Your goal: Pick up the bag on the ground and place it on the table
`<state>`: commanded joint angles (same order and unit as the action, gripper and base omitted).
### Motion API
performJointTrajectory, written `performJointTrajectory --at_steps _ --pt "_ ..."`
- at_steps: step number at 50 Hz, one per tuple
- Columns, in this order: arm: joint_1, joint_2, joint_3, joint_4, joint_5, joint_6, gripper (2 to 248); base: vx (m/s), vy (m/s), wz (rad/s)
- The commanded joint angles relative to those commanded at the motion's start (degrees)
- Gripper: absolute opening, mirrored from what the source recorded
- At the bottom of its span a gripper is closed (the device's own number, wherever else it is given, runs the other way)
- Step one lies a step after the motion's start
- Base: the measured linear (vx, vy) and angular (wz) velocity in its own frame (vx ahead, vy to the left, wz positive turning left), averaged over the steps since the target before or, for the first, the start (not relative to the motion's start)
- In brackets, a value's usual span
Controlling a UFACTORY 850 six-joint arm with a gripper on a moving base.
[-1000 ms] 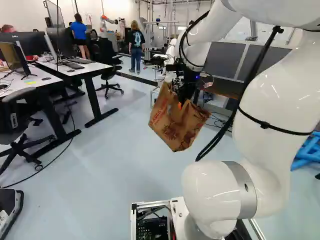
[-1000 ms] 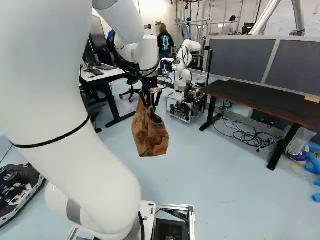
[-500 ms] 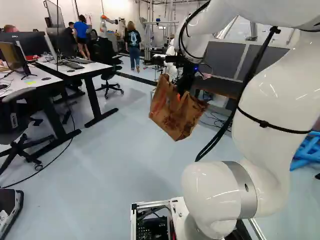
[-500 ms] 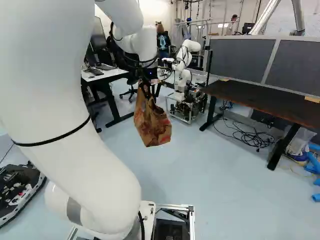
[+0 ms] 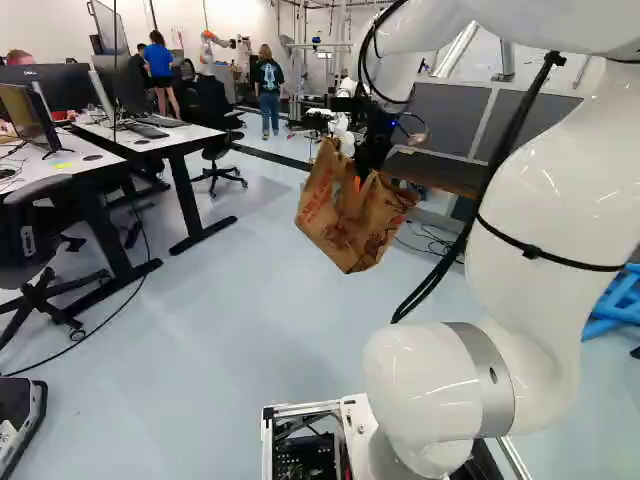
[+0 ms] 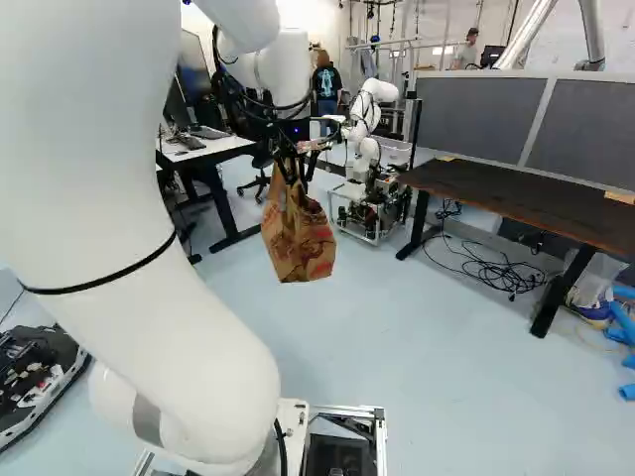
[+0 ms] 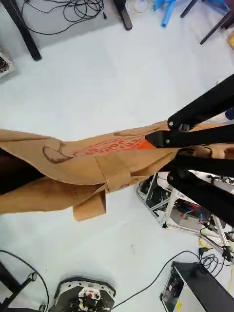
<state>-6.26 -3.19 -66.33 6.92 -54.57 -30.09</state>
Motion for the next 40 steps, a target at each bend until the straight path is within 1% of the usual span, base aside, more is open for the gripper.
performJointTrajectory --at_steps 17,40 --pt "0.2 1.0 -2.1 0.0 -3.5 0.0 27 0.000 0.000 0.000" --pt "0.2 1.5 -2.4 0.0 -3.8 0.0 27 0.000 0.000 0.000"
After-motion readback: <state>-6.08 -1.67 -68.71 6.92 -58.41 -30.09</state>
